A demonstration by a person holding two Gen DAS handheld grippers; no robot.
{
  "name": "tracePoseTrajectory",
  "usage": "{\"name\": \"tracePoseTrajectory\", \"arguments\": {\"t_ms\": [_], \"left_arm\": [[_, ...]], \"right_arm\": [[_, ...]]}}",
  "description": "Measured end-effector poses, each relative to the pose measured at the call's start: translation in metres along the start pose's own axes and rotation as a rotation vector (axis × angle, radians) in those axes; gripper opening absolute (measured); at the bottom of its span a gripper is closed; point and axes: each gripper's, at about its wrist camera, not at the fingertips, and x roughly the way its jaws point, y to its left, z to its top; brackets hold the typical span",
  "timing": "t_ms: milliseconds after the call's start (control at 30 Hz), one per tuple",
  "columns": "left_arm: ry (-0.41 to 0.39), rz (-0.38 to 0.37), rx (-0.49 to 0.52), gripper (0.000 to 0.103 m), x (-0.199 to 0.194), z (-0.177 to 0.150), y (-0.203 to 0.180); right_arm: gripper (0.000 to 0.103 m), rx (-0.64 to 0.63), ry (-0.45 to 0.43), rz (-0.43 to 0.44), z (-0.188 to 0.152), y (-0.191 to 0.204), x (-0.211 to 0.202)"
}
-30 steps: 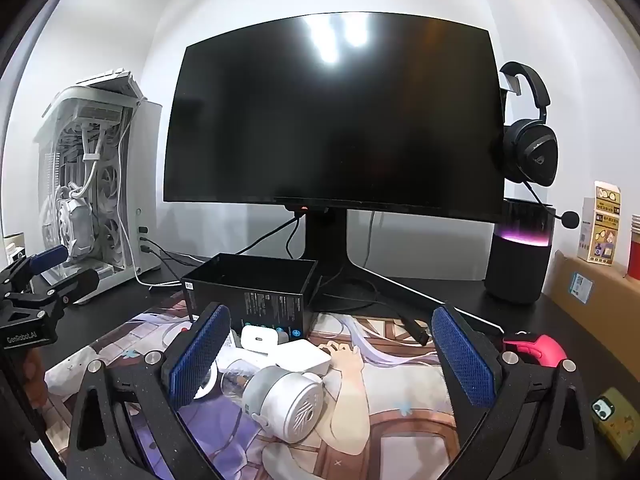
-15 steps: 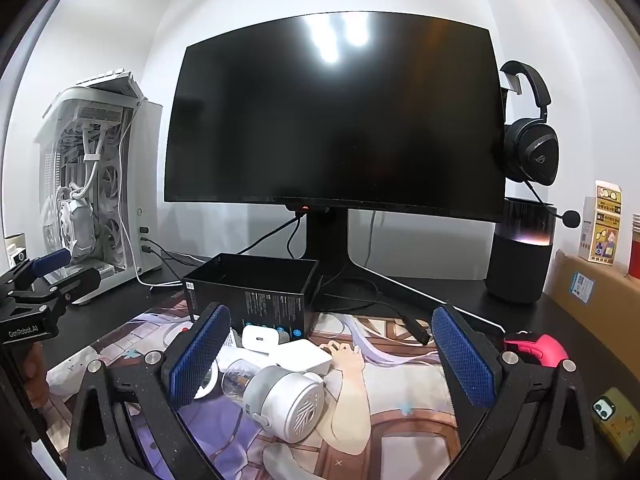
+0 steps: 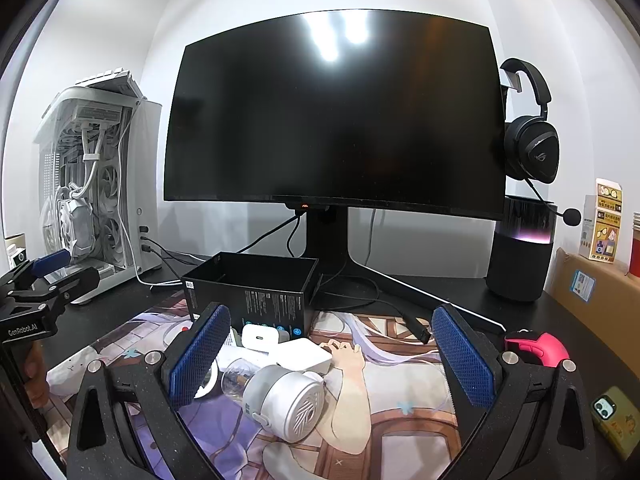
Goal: Organize rigid objects
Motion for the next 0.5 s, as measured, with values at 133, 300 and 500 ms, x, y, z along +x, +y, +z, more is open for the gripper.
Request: {"name": "tracePoseTrajectory", "arguments": {"t_ms": [133,300,500], "left_arm": [[0.000,0.000,-0.001,0.103,0.0000,-0.0002,-0.0001],[0.000,0.001,-0.003,0.103,0.0006,-0.0010,0.0003],[0.002,0.000,-0.003,0.103,0.0008,-0.0003,0.0008]], "right_arm": [[0.103,0.001,0.002,0.000,-0.0001,-0.0001,0.0003],[0.103,0.001,0.002,0.000,-0.0005,0.0000,0.0006],[0.103,0.002,0.004,0.000,-0.0005,0.0001,0.0006]]}}
